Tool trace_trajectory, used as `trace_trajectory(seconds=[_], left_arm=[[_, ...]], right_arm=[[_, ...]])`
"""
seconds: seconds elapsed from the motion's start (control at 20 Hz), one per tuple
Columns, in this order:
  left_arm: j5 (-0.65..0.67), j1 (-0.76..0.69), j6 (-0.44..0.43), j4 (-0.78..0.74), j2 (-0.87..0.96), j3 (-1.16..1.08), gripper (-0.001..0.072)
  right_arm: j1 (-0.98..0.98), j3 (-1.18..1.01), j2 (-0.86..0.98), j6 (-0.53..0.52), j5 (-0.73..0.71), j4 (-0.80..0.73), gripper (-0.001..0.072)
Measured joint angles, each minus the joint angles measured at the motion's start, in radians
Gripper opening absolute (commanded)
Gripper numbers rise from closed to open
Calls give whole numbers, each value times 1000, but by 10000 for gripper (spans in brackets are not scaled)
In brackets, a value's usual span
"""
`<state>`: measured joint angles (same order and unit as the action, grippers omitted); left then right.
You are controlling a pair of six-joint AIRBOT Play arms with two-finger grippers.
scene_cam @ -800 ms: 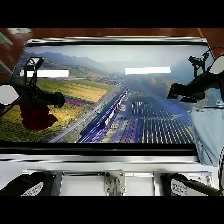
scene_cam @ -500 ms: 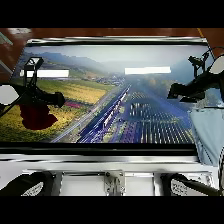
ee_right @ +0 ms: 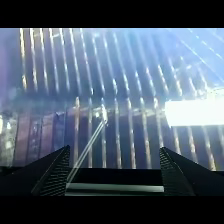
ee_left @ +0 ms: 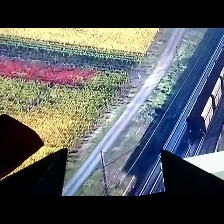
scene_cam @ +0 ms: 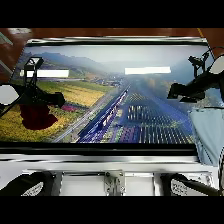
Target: Fold the shirts.
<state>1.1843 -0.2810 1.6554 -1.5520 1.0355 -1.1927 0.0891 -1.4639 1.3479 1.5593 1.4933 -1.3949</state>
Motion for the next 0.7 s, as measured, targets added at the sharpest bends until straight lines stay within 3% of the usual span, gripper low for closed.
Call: trace_trajectory(seconds=[0.7], left_arm=[[-380,21,3,54,21,-5,694]], right_arm=[[0,0,1,-32,-71,10,673]])
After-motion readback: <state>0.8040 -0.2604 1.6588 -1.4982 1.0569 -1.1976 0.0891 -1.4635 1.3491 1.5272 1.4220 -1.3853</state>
